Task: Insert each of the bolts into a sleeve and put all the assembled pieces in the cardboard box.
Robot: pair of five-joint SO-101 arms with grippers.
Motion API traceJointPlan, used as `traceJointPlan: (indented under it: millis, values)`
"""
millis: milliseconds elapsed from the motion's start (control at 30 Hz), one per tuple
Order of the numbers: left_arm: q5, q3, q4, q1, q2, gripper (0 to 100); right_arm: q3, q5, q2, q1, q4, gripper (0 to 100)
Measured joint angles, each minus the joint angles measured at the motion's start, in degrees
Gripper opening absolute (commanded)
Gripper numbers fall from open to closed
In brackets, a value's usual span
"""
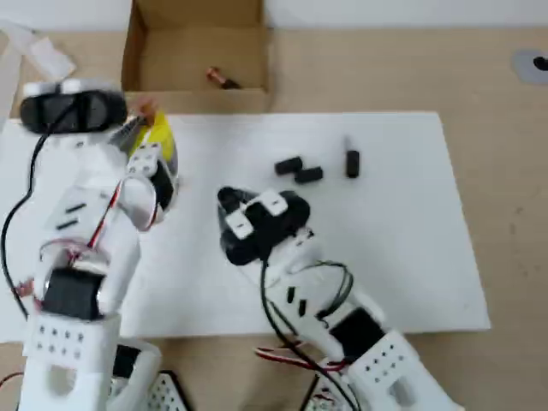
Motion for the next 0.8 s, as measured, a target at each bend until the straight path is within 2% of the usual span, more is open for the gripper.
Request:
traceJointPlan:
  millis: [200, 367, 567, 800]
  values:
    - [0.62, 4.31, 4.48, 7.47, -11.43, 0, 0.09, 0.00, 0.88, 0.00, 0.00, 0.9]
    - [0.62, 5.71, 6.42, 10.73, -16.97, 0, 0.09, 0.00, 0.88, 0.00, 0.00, 0.9]
    - [0.88, 5.71, 6.42, 11.43, -19.69, 0, 0.09, 0.00, 0.88, 0.00, 0.00, 0.9]
    - [0.97, 6.15, 6.51, 15.82, -19.78, 0, 0.09, 0.00, 0.88, 0.00, 0.00, 0.9]
